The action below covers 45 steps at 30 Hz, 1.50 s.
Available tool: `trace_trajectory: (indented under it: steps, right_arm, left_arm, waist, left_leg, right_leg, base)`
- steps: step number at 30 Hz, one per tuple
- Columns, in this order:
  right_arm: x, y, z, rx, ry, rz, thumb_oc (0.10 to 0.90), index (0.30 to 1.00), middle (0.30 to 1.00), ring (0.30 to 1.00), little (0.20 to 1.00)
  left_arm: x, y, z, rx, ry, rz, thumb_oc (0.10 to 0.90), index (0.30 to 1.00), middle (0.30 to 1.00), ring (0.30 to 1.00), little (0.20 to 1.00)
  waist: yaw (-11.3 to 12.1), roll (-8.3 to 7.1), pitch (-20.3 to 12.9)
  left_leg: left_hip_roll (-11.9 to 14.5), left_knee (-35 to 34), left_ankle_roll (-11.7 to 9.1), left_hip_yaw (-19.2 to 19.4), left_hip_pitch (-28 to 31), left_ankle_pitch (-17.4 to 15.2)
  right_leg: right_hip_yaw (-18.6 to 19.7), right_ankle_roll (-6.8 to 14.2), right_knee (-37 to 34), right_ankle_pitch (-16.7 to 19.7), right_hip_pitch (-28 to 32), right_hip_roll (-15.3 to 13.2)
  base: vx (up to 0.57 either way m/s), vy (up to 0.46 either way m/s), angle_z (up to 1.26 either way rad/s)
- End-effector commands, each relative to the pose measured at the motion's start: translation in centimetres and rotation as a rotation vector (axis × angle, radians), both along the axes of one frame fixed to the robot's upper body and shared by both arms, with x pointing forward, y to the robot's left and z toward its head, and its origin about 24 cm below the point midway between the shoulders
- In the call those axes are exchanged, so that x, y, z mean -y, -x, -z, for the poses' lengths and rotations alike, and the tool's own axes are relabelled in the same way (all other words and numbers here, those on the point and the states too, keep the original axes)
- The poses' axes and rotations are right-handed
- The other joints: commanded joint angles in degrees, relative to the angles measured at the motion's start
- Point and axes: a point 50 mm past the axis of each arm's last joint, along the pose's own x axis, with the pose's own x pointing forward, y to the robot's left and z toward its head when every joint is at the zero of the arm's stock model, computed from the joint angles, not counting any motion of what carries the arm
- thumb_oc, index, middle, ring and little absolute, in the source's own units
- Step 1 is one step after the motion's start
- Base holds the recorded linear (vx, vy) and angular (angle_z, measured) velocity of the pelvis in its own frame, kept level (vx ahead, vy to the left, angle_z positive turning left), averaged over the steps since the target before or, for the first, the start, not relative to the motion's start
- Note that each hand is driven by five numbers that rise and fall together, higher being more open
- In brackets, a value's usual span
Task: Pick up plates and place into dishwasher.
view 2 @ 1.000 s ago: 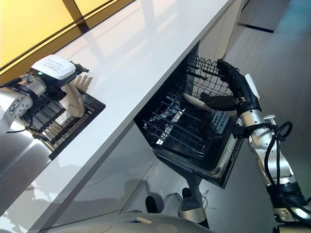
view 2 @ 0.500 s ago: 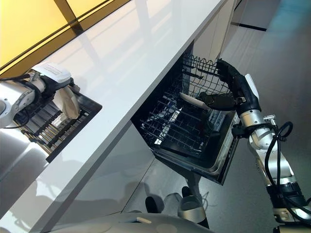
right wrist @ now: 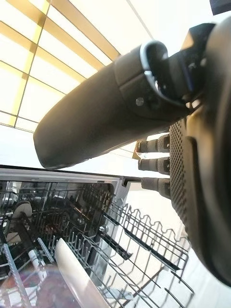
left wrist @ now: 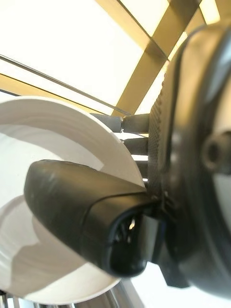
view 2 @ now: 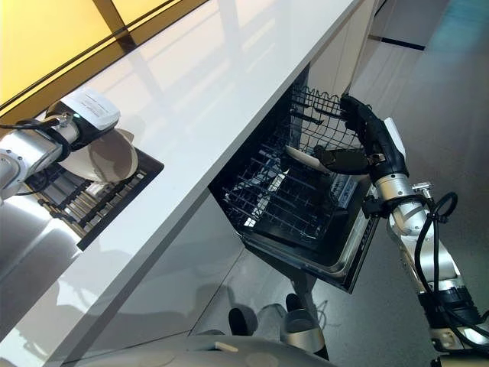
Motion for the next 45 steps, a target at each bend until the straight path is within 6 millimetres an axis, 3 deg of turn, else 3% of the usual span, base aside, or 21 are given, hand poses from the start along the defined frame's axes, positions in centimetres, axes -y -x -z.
trace_trajectory:
  steps: [1, 7, 11, 17, 21, 28, 36, 45]
  right_arm:
    - [-1.0, 0.8, -8.2, 0.418, 0.047, -0.057, 0.800, 0.900, 0.900, 0.900, 0.900]
    - [-1.0, 2.5, -11.0, 0.661, 0.054, 0.011, 0.800, 0.900, 0.900, 0.900, 0.900]
    - [-1.7, 3.4, -11.7, 0.707, -0.013, -0.086, 0.800, 0.900, 0.900, 0.900, 0.900]
    - [-2.9, 3.8, -12.6, 0.731, -0.003, -0.167, 0.800, 0.900, 0.900, 0.900, 0.900]
    - [-4.3, 3.6, -13.3, 0.705, -0.065, -0.291, 0.800, 0.900, 0.900, 0.900, 0.900]
    - [-8.6, 1.9, -12.4, 0.518, -0.183, -0.556, 0.800, 0.900, 0.900, 0.900, 0.900]
    - [-13.0, 0.4, -11.0, 0.392, -0.266, -0.715, 0.800, 0.900, 0.900, 0.900, 0.900]
    - [-14.7, 0.2, -10.8, 0.407, -0.302, -0.733, 0.800, 0.900, 0.900, 0.900, 0.900]
  left_arm:
    - [-1.4, 0.7, -6.6, 0.293, 0.037, 0.003, 0.100, 0.300, 0.300, 0.300, 0.200]
    - [0.3, 2.5, -9.7, 0.590, 0.484, 0.236, 0.100, 0.300, 0.300, 0.300, 0.200]
    - [0.4, 5.6, -10.9, 0.837, 0.686, 0.433, 0.100, 0.300, 0.300, 0.300, 0.200]
    - [0.3, 8.5, -12.1, 1.035, 0.684, 0.557, 0.100, 0.300, 0.300, 0.300, 0.200]
    - [1.2, 10.0, -12.7, 1.138, 0.686, 0.694, 0.100, 0.300, 0.300, 0.300, 0.200]
    - [4.8, 9.5, -11.5, 1.083, 0.787, 0.873, 0.100, 0.300, 0.300, 0.300, 0.200]
    - [8.8, 7.8, -10.0, 0.948, 0.947, 0.994, 0.100, 0.300, 0.300, 0.300, 0.200]
    - [11.4, 6.7, -8.2, 0.814, 1.047, 1.037, 0.100, 0.300, 0.300, 0.300, 0.200]
  waist:
    - [0.5, -0.10, -6.4]
    - [2.7, -1.02, -6.5]
    - [4.7, -1.73, -7.1]
    - [5.8, -2.20, -8.0]
    - [6.9, -2.75, -8.5]
    - [7.9, -3.45, -8.6]
    - [8.6, -3.75, -8.8]
    - [8.4, -3.74, -8.7]
  left_leg:
    - [-5.1, 0.1, 3.1, -4.2, 1.5, -6.6]
    - [-4.8, 0.1, 3.0, -5.2, 1.4, -6.3]
    - [-4.7, 0.1, 2.7, -6.2, 1.0, -5.6]
    - [-4.7, 0.1, 2.5, -7.4, 1.1, -5.9]
    - [-4.6, 0.1, 2.2, -8.5, 1.1, -5.7]
    - [-4.5, 0.1, 1.8, -9.8, 0.9, -4.9]
    - [-4.3, 0.1, 1.6, -10.3, 1.1, -5.1]
    - [-4.3, 0.1, 1.7, -10.1, 1.2, -4.7]
  right_leg:
    - [-2.8, 2.8, 1.5, -0.5, -0.8, 3.3]
    - [-4.0, 2.4, 1.3, -1.0, -0.2, 3.5]
    - [-5.1, 1.8, 1.3, -1.1, 0.0, 3.4]
    - [-6.4, 1.4, 1.5, -2.3, 0.8, 3.2]
    - [-7.6, 0.9, 1.7, -2.8, 1.2, 3.1]
    - [-9.6, 0.4, 1.9, -2.7, 1.5, 2.8]
    - [-10.9, 0.2, 1.7, -3.2, 2.3, 2.7]
    - [-10.6, 0.0, 1.5, -2.8, 2.3, 2.9]
  base:
    - [-0.02, -0.039, 0.14]
    - [-0.01, -0.040, 0.14]
    - [-0.03, -0.041, 0.13]
    - [-0.01, -0.030, 0.20]
    - [-0.03, -0.039, 0.13]
    - [-0.03, -0.041, 0.18]
    - [-0.02, -0.036, 0.12]
    - [0.00, -0.005, 0.01]
